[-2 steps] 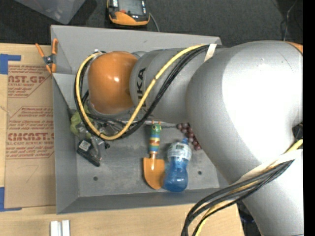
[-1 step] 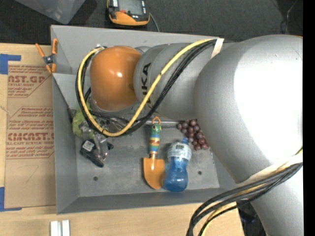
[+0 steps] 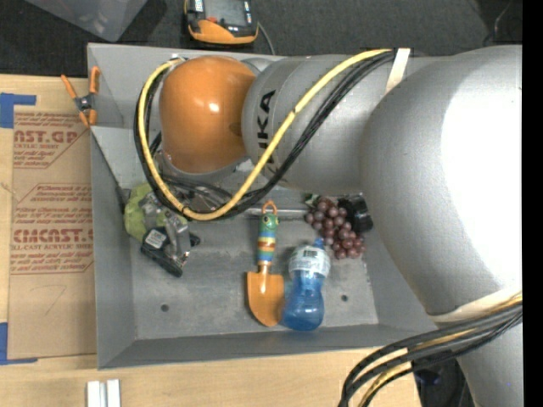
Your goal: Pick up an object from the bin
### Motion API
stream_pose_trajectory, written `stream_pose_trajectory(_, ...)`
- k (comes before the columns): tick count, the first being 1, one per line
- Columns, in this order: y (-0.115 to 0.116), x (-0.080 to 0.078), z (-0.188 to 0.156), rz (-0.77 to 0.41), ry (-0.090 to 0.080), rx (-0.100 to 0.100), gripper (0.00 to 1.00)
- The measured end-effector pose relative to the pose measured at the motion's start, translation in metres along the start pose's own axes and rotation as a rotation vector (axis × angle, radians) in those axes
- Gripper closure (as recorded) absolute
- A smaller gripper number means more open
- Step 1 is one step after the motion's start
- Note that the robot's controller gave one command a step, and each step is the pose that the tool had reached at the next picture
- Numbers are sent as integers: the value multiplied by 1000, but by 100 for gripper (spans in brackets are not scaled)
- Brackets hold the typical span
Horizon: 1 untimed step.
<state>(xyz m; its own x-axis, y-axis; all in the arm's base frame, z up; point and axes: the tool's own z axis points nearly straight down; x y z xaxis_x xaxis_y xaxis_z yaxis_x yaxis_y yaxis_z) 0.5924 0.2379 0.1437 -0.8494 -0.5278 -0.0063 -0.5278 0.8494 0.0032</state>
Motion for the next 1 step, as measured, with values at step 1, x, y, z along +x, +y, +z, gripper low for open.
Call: stream_pose_trajectory(1, 1, 0, -27, 0, -1, 0, 100)
